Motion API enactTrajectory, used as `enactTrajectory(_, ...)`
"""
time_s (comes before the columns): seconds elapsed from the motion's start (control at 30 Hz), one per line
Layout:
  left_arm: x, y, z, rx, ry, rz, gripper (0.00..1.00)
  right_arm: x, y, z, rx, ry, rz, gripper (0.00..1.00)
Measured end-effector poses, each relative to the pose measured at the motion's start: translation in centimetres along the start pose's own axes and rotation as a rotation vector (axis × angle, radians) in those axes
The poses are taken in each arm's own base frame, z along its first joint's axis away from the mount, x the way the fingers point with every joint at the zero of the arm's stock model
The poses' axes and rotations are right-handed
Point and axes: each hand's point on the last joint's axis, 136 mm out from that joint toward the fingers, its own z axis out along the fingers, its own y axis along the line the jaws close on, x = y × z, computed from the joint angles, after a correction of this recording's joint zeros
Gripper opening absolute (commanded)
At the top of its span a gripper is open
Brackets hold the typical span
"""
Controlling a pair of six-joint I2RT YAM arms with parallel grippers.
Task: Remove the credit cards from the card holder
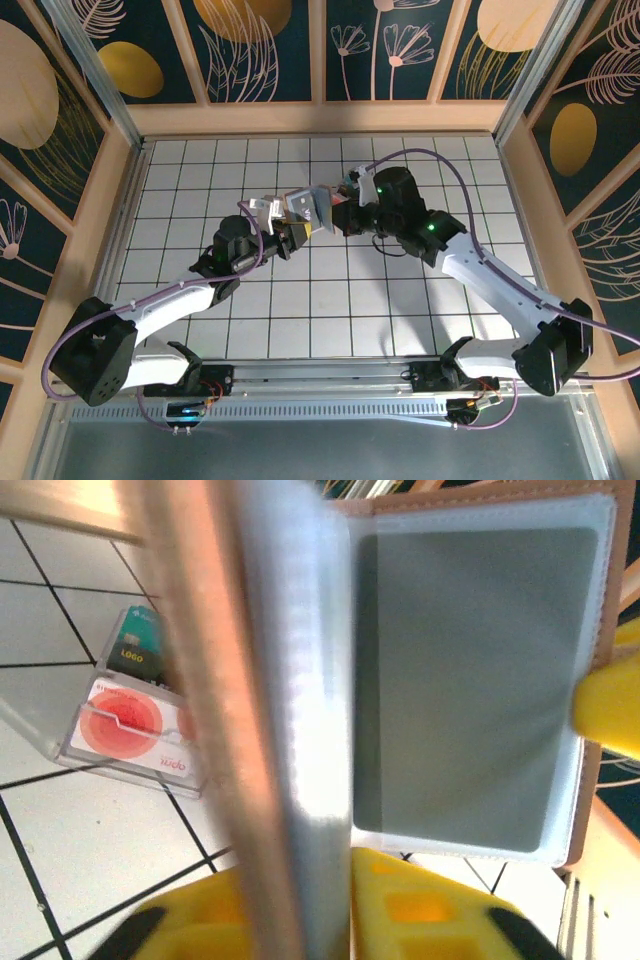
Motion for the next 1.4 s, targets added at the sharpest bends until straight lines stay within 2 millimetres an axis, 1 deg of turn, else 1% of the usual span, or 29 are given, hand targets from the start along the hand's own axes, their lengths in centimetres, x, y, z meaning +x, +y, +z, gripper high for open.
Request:
enactTrajectory(0.1,0.0,0.0,0.0,0.001,0.000,-0.002,0.00,0.1,-0.4,-0.2,-0.001,-0.005,0.006,0.02)
enactTrajectory(0.23,0.0,-0.1,0.0,0.003,0.000,0.000,0.00,0.0,-0.6,-0.3,-0.001,-0.011,0.007,0.04)
enactTrajectory(0.37,0.0,-0.2,-0.2,0.007,-0.003,0.001,0.00,-0.1,-0.6,-0.2,-0.010,-0.014,0.007,0.14)
enactTrajectory(0.4,-0.1,-0.3,-0.3,0.010,-0.005,0.002,0.00,-0.2,-0.6,-0.2,-0.010,-0.017,0.006,0.15)
enactTrajectory(0.57,0.2,-0.3,-0.8,0.016,-0.011,-0.006,0.00,-0.4,-1.0,-0.2,-0.021,-0.035,0.009,0.15)
enactTrajectory(0.73,0.2,-0.8,-1.3,0.043,-0.024,-0.016,0.00,-0.2,-1.2,-0.8,-0.101,-0.061,0.033,0.15)
enactTrajectory(0.87,-0.1,-1.2,-1.5,0.063,-0.037,-0.023,0.00,-0.5,-0.1,-1.4,-0.186,-0.083,0.029,0.18)
enactTrajectory(1.07,-0.5,-1.9,-1.6,0.097,-0.052,-0.029,0.00,-1.2,1.6,-1.9,-0.273,-0.106,0.011,0.18)
enactTrajectory(1.17,-0.5,-2.1,-1.6,0.105,-0.054,-0.037,0.00,-1.2,1.8,-2.0,-0.287,-0.109,0.014,0.17)
enactTrajectory(1.27,-0.5,-2.1,-1.6,0.109,-0.050,-0.041,0.00,-1.2,1.8,-2.0,-0.290,-0.111,0.019,0.13)
enactTrajectory(1.4,-0.4,-2.3,-1.6,0.119,-0.049,-0.043,0.00,-1.3,1.8,-2.0,-0.291,-0.114,0.018,0.12)
